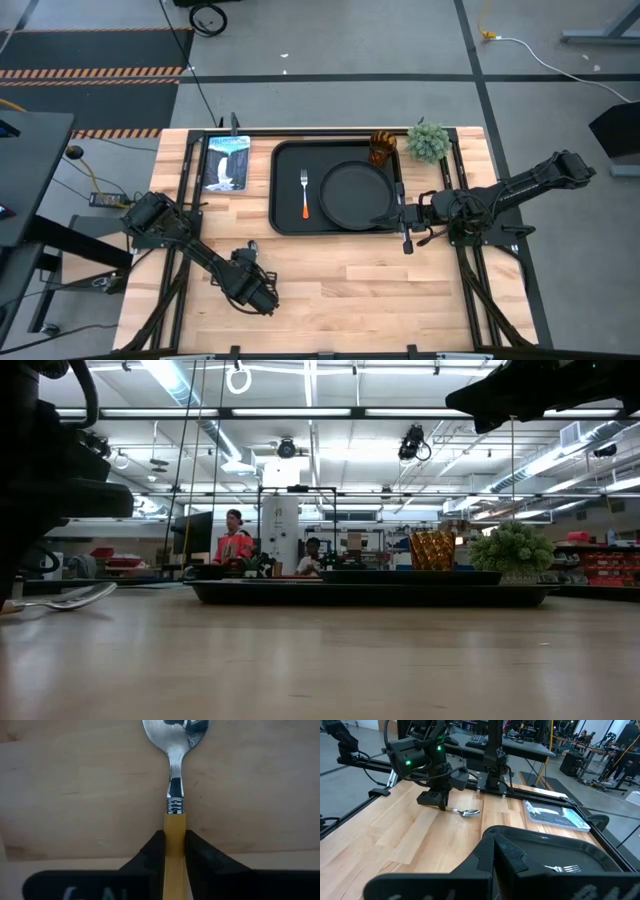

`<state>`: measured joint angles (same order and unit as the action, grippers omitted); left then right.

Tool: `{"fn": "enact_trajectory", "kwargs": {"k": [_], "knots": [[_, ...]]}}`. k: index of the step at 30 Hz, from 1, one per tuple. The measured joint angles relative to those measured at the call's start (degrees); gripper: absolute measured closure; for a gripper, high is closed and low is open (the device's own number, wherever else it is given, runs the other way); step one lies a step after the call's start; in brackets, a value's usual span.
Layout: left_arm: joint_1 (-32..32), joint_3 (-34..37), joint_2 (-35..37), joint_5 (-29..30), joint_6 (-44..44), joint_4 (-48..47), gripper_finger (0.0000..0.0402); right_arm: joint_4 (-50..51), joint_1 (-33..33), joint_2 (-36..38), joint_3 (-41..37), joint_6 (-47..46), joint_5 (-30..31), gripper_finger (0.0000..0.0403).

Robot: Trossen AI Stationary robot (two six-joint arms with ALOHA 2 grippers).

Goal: Pick and place plate/cup/fork/spoon on tray
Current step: Put the yellow spoon on the black tray to the left of the orange fork

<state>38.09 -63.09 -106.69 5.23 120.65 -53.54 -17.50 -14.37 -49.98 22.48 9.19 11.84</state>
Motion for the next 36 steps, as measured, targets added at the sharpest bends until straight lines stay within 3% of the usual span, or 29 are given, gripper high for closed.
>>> {"fn": "enact_trajectory", "kwargs": {"k": [6,20,28,36], "knots": [[0.07,0.18,0.99,1.95,-0.24,-0.24,0.0335,-0.28,0.02,0.00,0.00,0.01,0.00,0.0394],[-4.54,0.11,6.48,13.46,-3.81,-3.62,0.0338,-0.83,0.00,-0.02,0.00,0.19,0.00,0.0394],[-14.66,0.05,7.66,15.89,-16.47,-1.77,0.0335,-0.90,0.02,-0.02,0.00,0.42,0.00,0.0394],[-26.15,0.07,7.87,15.57,-34.13,7.08,0.0331,-0.76,0.02,-0.02,0.00,0.44,0.00,0.0394]]}}
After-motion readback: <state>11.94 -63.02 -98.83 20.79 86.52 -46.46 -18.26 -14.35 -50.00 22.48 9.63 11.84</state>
